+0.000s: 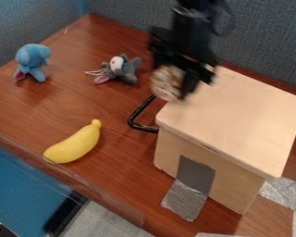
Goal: Move the lion toy to the bottom left corner side of the table
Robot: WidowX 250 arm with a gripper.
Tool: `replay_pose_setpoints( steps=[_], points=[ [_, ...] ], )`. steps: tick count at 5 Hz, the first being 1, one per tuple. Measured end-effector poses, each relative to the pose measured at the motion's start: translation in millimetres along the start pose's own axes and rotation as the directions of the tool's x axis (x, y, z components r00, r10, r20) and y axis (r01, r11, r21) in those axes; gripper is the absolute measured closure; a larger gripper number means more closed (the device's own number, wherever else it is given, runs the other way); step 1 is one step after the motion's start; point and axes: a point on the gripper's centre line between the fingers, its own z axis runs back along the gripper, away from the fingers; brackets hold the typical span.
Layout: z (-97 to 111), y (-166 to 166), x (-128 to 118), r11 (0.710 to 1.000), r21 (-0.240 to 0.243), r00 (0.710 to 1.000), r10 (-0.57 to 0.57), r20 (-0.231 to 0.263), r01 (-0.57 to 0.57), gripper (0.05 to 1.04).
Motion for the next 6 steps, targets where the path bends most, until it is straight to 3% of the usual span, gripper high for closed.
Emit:
replay_pose_setpoints(
  steps=[1,2,3,4,5,6],
  points=[
    [-9,31,-20,0.998,0.0,0.998,0.059,-0.026,-0.059,0.413],
    [-27,69,-46,0.993,0.032,0.991,0.119,-0.062,-0.117,0.413],
    [-57,98,-68,0.989,0.029,0.984,0.147,-0.098,-0.145,0.413],
    [-82,126,-92,0.987,0.042,0.983,0.156,-0.095,-0.152,0.413],
    [-94,150,-120,0.983,0.052,0.983,0.177,-0.045,-0.175,0.413],
    [-107,155,-128,0.986,0.043,0.985,0.164,-0.055,-0.162,0.344]
  ],
)
